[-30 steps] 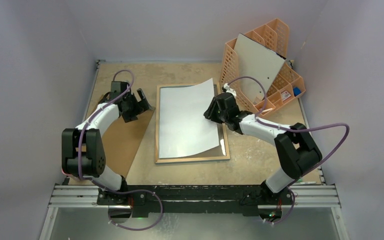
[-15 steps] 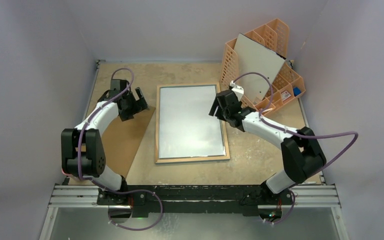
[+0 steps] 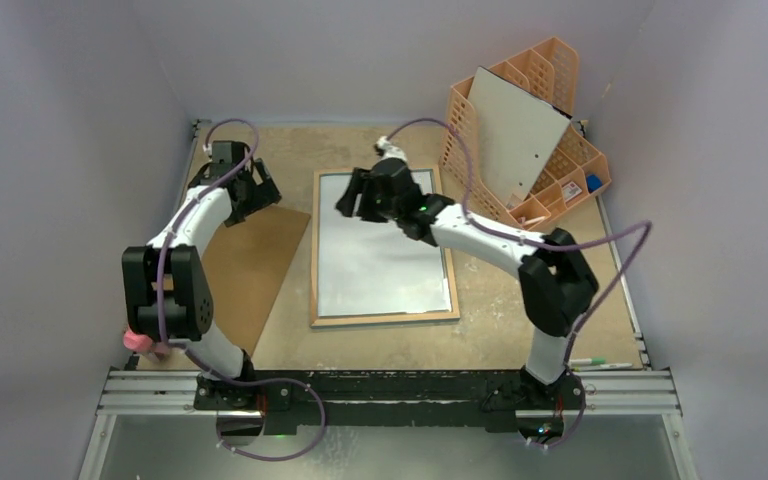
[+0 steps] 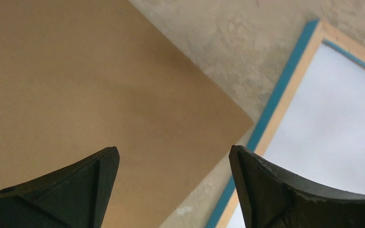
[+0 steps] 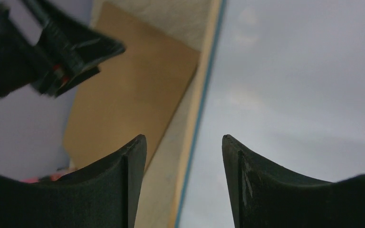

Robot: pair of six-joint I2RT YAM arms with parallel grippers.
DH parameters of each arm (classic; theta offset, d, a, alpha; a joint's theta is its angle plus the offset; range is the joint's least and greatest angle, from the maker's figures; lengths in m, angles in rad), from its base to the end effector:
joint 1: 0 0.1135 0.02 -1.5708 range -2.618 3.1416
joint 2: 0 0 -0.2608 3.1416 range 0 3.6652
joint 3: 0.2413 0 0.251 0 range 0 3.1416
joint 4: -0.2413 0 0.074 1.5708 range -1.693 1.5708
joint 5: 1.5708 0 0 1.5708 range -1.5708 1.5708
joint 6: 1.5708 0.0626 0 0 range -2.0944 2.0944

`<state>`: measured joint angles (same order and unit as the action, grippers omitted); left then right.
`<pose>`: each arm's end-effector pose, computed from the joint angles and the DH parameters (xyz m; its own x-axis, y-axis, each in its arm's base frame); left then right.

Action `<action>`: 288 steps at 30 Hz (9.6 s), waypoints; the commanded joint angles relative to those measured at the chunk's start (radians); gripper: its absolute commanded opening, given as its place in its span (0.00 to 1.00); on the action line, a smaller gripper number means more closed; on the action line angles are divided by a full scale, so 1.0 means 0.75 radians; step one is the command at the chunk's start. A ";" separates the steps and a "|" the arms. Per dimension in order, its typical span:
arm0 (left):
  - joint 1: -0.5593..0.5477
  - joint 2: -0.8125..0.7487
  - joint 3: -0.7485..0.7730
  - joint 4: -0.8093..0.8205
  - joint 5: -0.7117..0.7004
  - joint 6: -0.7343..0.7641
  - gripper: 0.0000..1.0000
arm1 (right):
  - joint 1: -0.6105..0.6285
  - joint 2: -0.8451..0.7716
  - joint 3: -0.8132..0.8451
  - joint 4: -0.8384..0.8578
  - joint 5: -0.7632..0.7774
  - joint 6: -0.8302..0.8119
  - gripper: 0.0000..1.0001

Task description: Put the photo into the frame

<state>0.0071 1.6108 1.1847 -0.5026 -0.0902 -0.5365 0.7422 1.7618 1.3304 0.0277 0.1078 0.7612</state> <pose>0.3588 0.0082 0.2188 -0.6571 -0.5137 -0.5516 -0.4618 0.8528 -0.2441 0.3298 0.2933 0.2686 -0.6228 0.3593 -0.6950 -0.2340 0.7621 0.6037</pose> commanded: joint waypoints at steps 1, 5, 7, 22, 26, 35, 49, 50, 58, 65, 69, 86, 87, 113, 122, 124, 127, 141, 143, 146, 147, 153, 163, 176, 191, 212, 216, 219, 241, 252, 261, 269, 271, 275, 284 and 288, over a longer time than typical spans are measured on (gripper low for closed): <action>0.094 0.148 0.154 0.002 -0.072 0.025 0.91 | 0.169 0.185 0.231 0.036 -0.221 0.103 0.61; 0.183 0.313 0.350 -0.073 -0.133 0.078 0.91 | 0.247 0.364 0.355 0.061 -0.327 0.185 0.60; 0.234 0.381 0.439 -0.102 -0.148 0.094 0.91 | 0.278 0.439 0.430 0.061 -0.345 0.199 0.61; 0.502 0.679 0.620 -0.065 -0.009 0.164 0.90 | 0.338 0.842 0.871 -0.323 -0.255 0.275 0.72; 0.502 0.688 0.587 -0.024 -0.037 0.186 0.90 | 0.338 0.877 0.886 -0.345 -0.259 0.269 0.71; 0.513 0.757 0.598 0.067 -0.052 0.259 0.92 | 0.337 0.973 0.986 -0.512 -0.214 0.304 0.72; 0.510 0.550 0.440 0.318 0.029 0.360 0.93 | 0.325 0.950 0.983 -0.570 0.025 0.379 0.73; 0.510 0.557 0.446 0.320 0.010 0.360 0.93 | 0.322 0.951 0.978 -0.567 0.024 0.381 0.73; 0.510 0.706 0.509 0.264 -0.037 0.362 0.93 | 0.302 0.969 0.970 -0.573 0.025 0.381 0.76; 0.510 0.749 0.497 0.275 0.006 0.350 0.93 | 0.294 0.973 0.948 -0.554 0.008 0.381 0.76; 0.512 0.752 0.508 0.185 0.056 0.288 0.91 | 0.274 0.956 0.913 -0.499 -0.051 0.396 0.76; 0.513 0.751 0.434 -0.065 0.195 0.206 0.81 | 0.177 1.117 1.096 -0.346 -0.311 0.578 0.69; 0.512 0.755 0.432 -0.074 0.204 0.209 0.81 | 0.174 1.127 1.112 -0.332 -0.321 0.587 0.69; 0.509 0.769 0.276 0.060 0.729 0.092 0.72 | 0.094 0.656 0.420 0.884 -0.403 0.533 0.42; 0.470 0.749 0.214 0.103 0.816 0.061 0.71 | 0.040 0.597 0.347 0.887 -0.357 0.488 0.39; 0.447 0.742 0.203 0.100 0.814 0.061 0.71 | 0.021 0.578 0.315 0.892 -0.343 0.485 0.39; 0.408 0.733 0.194 0.094 0.810 0.062 0.70 | -0.005 0.547 0.261 0.895 -0.318 0.486 0.39; 0.320 0.722 0.202 0.068 0.781 0.071 0.70 | -0.074 0.443 -0.008 0.862 -0.255 0.535 0.37; 0.320 0.722 0.205 0.065 0.783 0.074 0.70 | -0.081 0.440 -0.023 0.890 -0.292 0.533 0.35; 0.320 0.720 0.210 0.063 0.781 0.075 0.70 | -0.087 0.443 -0.023 0.940 -0.417 0.519 0.37; 0.320 0.720 0.211 0.061 0.780 0.076 0.70 | -0.089 0.442 -0.026 0.958 -0.459 0.516 0.39; 0.320 0.718 0.212 0.058 0.773 0.076 0.70 | -0.095 0.421 -0.070 1.040 -0.666 0.532 0.42; 0.313 0.656 0.307 -0.004 0.733 0.089 0.70 | -0.114 0.323 -0.105 1.001 -0.743 0.514 0.00; 0.318 0.412 0.641 -0.217 0.473 0.022 0.85 | -0.251 0.052 -0.053 0.818 -0.459 0.411 0.00; 0.348 -0.053 0.412 0.051 0.482 -0.393 0.98 | -0.300 -0.047 0.077 0.751 -0.147 0.458 0.00; 0.229 -0.433 -0.038 -0.089 0.601 -0.347 0.97 | -0.307 0.182 0.429 0.403 0.058 0.747 0.00; 0.315 -0.479 -0.154 -0.078 0.685 -0.313 0.97 | -0.322 0.160 0.410 0.428 -0.004 0.783 0.00; 0.343 -0.518 -0.228 -0.040 0.589 -0.268 0.95 | -0.334 0.125 0.379 0.446 -0.048 0.827 0.00; 0.451 -0.691 -0.453 0.764 1.046 -1.007 0.53 | -0.437 0.006 0.224 0.412 -0.224 1.085 0.00; 0.479 -0.547 -0.125 0.617 1.088 -1.064 0.05 | -0.451 0.025 0.134 0.469 -0.277 1.142 0.00; 0.479 -0.447 0.074 0.511 1.077 -1.120 0.00 | -0.453 0.054 0.045 0.607 -0.425 1.057 0.11; 0.479 -0.281 0.347 0.543 0.963 -1.239 0.00 | -0.454 -0.051 -0.081 0.655 -0.485 0.958 0.68; 0.478 -0.245 0.406 0.557 0.937 -1.279 0.00 | -0.454 -0.071 -0.074 0.630 -0.491 0.903 0.73; 0.477 -0.207 0.455 0.613 0.913 -1.360 0.00 | -0.454 -0.132 -0.070 0.518 -0.469 0.761 0.81; 0.474 -0.260 0.431 0.529 0.916 -1.345 0.00 | -0.396 -0.242 0.119 0.492 -0.499 -0.133 0.83; 0.433 -0.329 0.363 0.490 0.925 -1.318 0.00 | -0.258 -0.292 0.238 0.480 -0.454 -0.659 0.85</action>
<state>0.3584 1.4643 1.4654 -0.1974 0.6022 -1.4826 0.4469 1.6279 1.4017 0.3737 -0.2298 0.7746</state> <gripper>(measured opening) 0.047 0.838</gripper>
